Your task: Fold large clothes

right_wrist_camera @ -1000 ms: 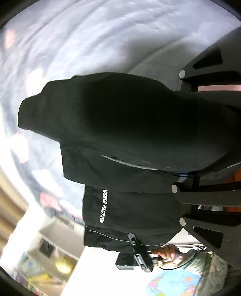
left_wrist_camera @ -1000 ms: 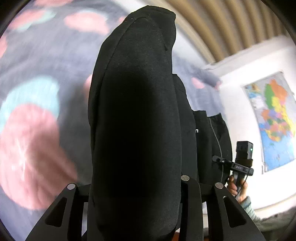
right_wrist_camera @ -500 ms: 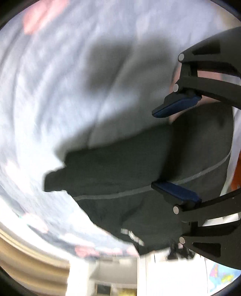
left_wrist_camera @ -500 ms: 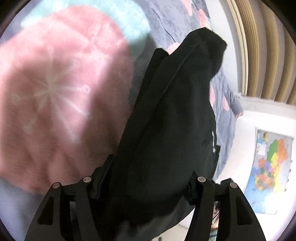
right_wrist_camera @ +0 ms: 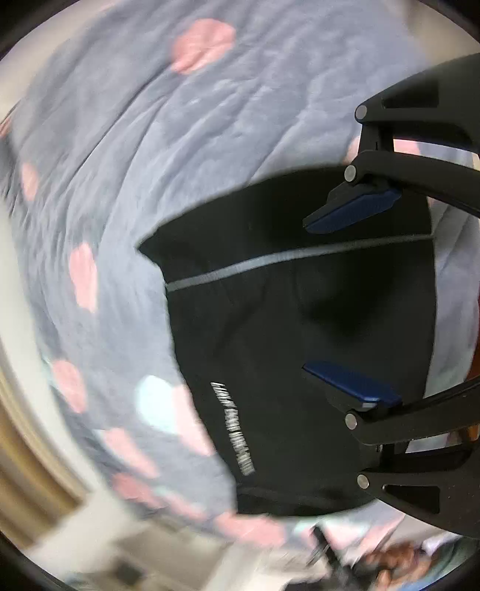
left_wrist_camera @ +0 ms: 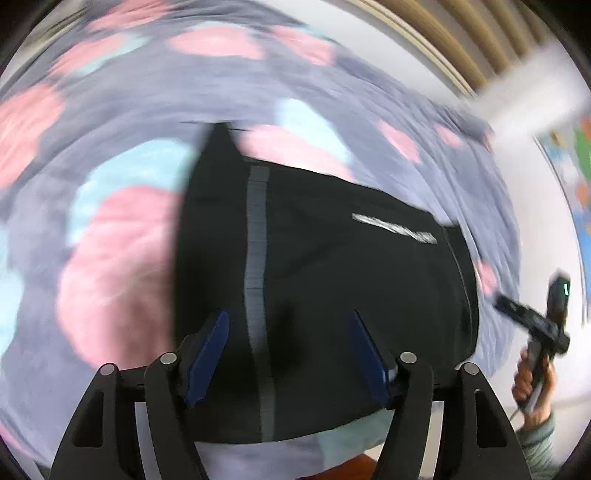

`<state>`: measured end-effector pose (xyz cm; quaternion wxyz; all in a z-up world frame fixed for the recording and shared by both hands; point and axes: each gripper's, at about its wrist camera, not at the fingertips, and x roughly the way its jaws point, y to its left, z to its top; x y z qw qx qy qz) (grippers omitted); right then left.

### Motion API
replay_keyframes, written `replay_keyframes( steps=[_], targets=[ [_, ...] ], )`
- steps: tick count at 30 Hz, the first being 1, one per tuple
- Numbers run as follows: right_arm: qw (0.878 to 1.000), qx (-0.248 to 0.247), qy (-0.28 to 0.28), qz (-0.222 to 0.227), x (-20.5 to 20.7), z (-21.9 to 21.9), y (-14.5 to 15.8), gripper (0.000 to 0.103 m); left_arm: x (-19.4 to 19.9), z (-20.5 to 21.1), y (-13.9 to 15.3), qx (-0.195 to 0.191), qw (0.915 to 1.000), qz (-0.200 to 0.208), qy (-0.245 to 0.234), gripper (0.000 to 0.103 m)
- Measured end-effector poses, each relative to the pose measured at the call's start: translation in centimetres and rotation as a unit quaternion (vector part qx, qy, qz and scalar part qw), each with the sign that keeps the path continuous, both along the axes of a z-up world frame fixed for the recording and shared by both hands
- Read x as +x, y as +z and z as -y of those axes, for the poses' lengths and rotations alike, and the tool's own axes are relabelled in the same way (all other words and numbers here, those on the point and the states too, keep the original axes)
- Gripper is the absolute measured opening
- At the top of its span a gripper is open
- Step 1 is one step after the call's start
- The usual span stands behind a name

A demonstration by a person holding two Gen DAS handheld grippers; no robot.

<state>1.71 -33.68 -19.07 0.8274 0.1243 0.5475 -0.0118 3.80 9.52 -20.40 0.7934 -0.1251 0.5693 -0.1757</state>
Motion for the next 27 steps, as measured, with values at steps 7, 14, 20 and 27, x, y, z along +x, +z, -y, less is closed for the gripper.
replay_keyframes(
  steps=[7, 14, 20, 27],
  targets=[
    [0.992, -0.105, 0.035, -0.067, 0.9, -6.4, -6.9, 0.074, -0.3, 7.6, -6.9, 0.099, 0.9917, -0.036, -0.074, 0.072],
    [0.991, -0.106, 0.011, -0.079, 0.9, -6.4, -8.5, 0.075, 0.5, 8.0, -8.6, 0.112, 0.9900, -0.039, -0.075, 0.075],
    [0.994, -0.060, -0.019, -0.091, 0.4, -5.2, -6.5, 0.074, 0.0, 7.1, -5.7, 0.112, 0.9909, -0.026, -0.070, 0.075],
    [0.997, -0.076, -0.012, -0.029, -1.2, -5.8, 1.8, 0.074, -0.9, 7.1, 4.4, 0.127, 0.9880, 0.074, -0.048, 0.075]
  ],
)
